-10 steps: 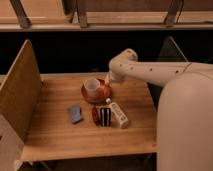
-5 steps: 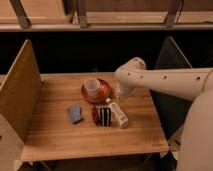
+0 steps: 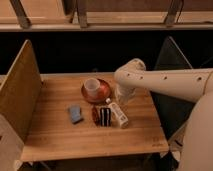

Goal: Knock the eraser over

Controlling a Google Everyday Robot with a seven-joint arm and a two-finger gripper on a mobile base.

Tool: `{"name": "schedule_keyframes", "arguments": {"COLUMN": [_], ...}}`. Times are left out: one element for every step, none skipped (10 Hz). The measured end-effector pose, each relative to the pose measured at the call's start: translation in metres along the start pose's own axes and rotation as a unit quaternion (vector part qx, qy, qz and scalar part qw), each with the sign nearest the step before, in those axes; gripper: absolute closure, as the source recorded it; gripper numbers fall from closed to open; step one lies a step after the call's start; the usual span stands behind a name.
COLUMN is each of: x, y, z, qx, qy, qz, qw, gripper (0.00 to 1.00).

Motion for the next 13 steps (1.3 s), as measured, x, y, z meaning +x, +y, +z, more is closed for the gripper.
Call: {"name": "schedule_keyframes", "arguments": {"x": [0.003,0.010,0.020,0.036,0.049,0.058,0.074,0.085,0.093,0.102,0.106,0.109,0.107], "y": [-0.002,-0.006,-0.010,-0.018,-0.022,-0.020,-0.012,0.000,0.014,0.039,0.059,0.081,0.096], "z": [0.002,0.004,0.006,0.007,0.009,0.011,0.015,0.020,0.024,0.031,0.036,0.042,0.048], "qx": [0.012,0.031,0.053,0.077,0.090,0.096,0.095,0.087,0.073,0.050,0.033,0.016,0.006], "qy": [0.005,0.013,0.023,0.039,0.051,0.060,0.077,0.091,0.102,0.117,0.126,0.135,0.139], "qz": [-0.002,-0.006,-0.008,-0.005,-0.001,-0.002,-0.006,-0.011,-0.020,-0.040,-0.057,-0.079,-0.097], "qw": [0.9999,0.9994,0.9983,0.9963,0.9946,0.9936,0.9925,0.9920,0.9918,0.9911,0.9898,0.9876,0.9855], "gripper": [1.00,1.00,1.00,1.00,1.00,1.00,1.00,1.00,1.00,1.00,1.00,1.00,1.00]}}
